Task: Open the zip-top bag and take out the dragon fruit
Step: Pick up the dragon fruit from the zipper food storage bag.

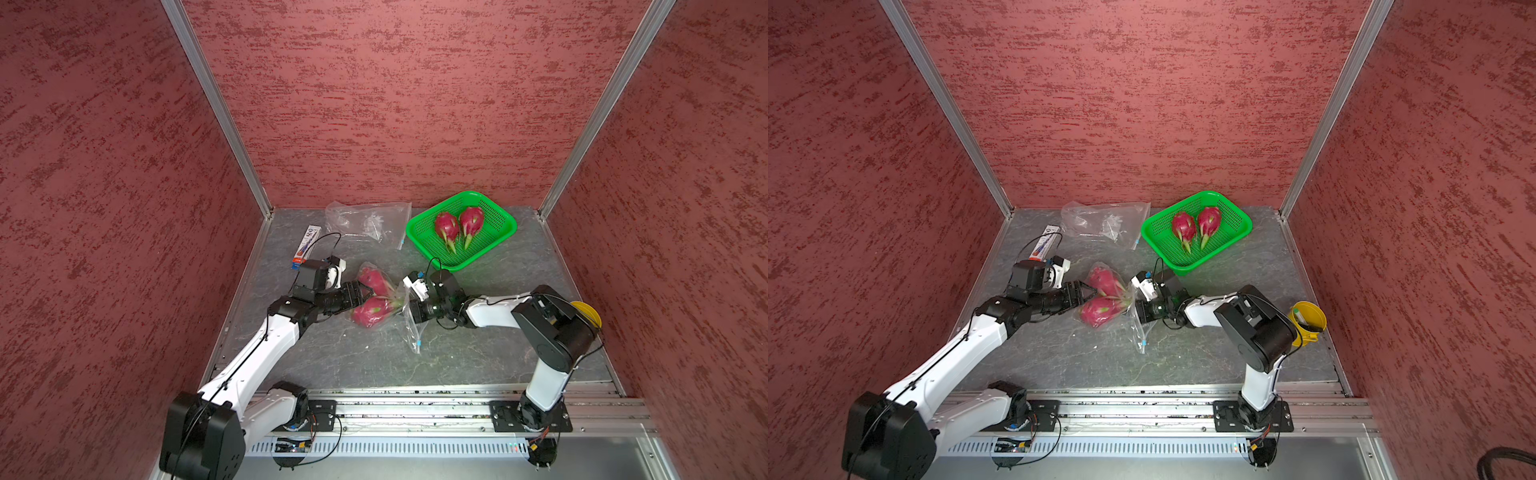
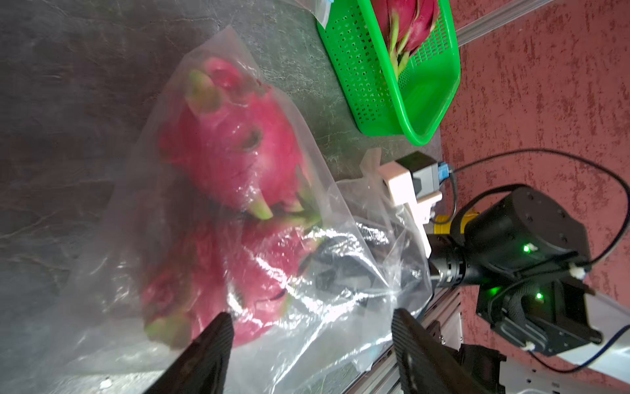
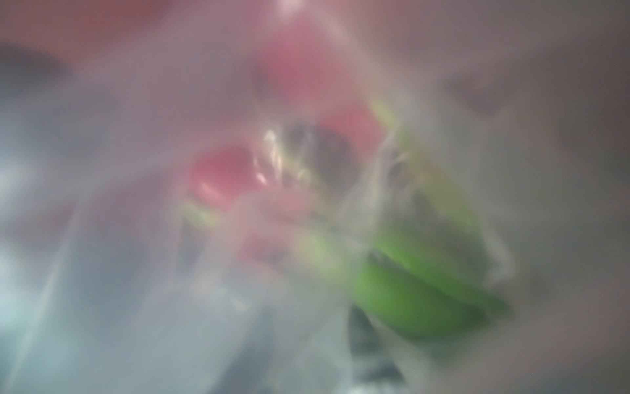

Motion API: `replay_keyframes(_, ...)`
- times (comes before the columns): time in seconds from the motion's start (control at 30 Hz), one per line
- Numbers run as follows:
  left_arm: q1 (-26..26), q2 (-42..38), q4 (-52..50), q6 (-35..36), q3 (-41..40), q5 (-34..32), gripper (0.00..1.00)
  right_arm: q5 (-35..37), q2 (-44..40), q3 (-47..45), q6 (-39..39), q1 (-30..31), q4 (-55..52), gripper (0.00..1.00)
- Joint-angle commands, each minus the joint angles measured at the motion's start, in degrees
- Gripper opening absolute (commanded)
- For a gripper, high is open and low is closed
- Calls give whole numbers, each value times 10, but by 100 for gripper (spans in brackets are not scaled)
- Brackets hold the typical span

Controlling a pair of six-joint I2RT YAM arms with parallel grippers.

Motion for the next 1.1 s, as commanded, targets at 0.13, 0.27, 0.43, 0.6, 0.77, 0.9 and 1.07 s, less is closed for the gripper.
replay_keyframes(0.13, 0, -7, 88, -93, -113, -15, 76, 13, 8, -17, 119, 1, 144, 51)
replay_keyframes(0.27, 1, 7, 114, -100, -126, -21, 76, 13, 8, -52, 217, 2, 268, 53)
replay_keyframes(0.43, 7, 12, 110, -85, -141, -37, 76, 6, 19, -61, 279, 8, 337, 54)
replay_keyframes(0.6, 17, 17, 121, -80, -161, -47, 76, 19, 40, -52, 286, 12, 303, 54)
replay_keyframes(0.77, 33, 35, 125, -72, -178, -48, 75, 41, 54, -47, 289, 13, 270, 55)
replay_keyframes(0.9, 36, 51, 139, -76, -184, -41, 75, 47, 76, -32, 300, 12, 274, 59)
replay_keyframes(1.07, 34, 49, 151, -81, -191, -36, 73, 42, 104, -2, 316, 17, 296, 62)
